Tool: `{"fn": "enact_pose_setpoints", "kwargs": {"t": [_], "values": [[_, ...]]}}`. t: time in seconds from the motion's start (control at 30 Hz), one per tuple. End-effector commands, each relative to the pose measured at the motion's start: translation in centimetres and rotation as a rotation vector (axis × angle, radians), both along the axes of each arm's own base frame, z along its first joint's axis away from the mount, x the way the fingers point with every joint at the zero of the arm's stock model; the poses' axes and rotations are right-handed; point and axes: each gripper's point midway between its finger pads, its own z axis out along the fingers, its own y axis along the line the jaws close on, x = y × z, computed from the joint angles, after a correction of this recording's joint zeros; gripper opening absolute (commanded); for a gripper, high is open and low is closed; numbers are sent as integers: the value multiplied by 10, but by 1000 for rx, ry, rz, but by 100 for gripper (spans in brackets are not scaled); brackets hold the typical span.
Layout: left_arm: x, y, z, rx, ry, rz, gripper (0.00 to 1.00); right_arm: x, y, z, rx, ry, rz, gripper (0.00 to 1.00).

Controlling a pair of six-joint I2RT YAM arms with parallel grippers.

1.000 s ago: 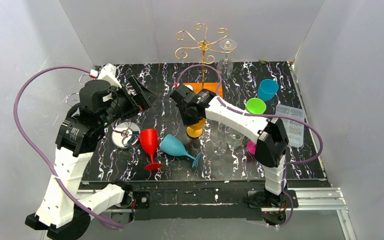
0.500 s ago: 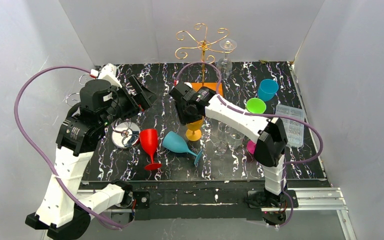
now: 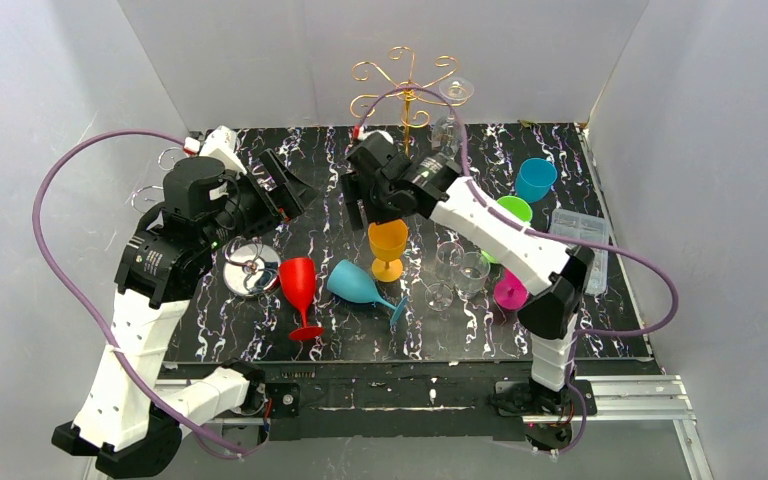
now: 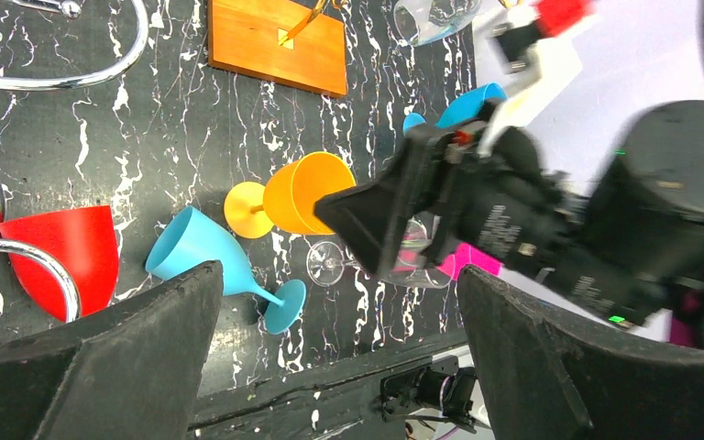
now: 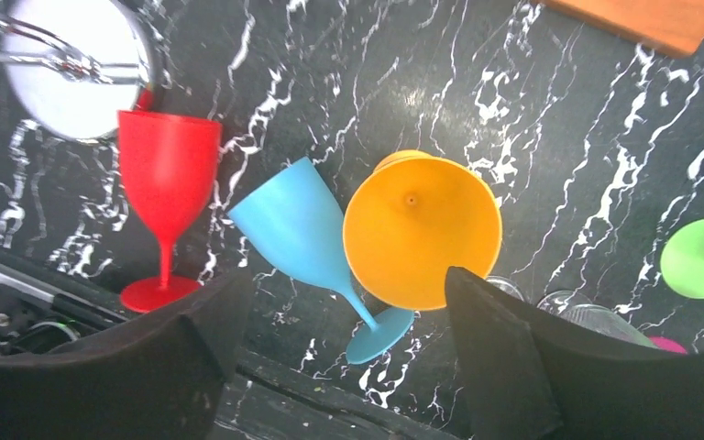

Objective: Take the wine glass off the wine glass rack
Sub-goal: Place the wine glass at the center of the board.

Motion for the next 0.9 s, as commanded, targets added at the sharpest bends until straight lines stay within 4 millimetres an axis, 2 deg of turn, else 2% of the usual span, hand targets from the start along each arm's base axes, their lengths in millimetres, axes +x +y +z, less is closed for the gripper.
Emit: {"fn": "enact_pose_setpoints", "kwargs": {"t": [0.0,0.1,0.3,0.53,0.7,0.87], "values": [[2,0,1,7,-7,-4,98,1,-19,86,115,-158,-30,91],[2,0,1,8,-6,-6,98,17,-40,120,133,-242,-75,98],[2,0,2,11,-6,-9,98,74,-100,156,190,-322,-208,98],[2,2,4,25,-8,-6,98,127,-160,192,142,-546,-378,98],[2,3,5,34,-10,-5,98,152,-171,202,63,-653,-392,98],[2,3,6,38,-9,-7,98,176,-172,199,28,-696,-355,98]]}}
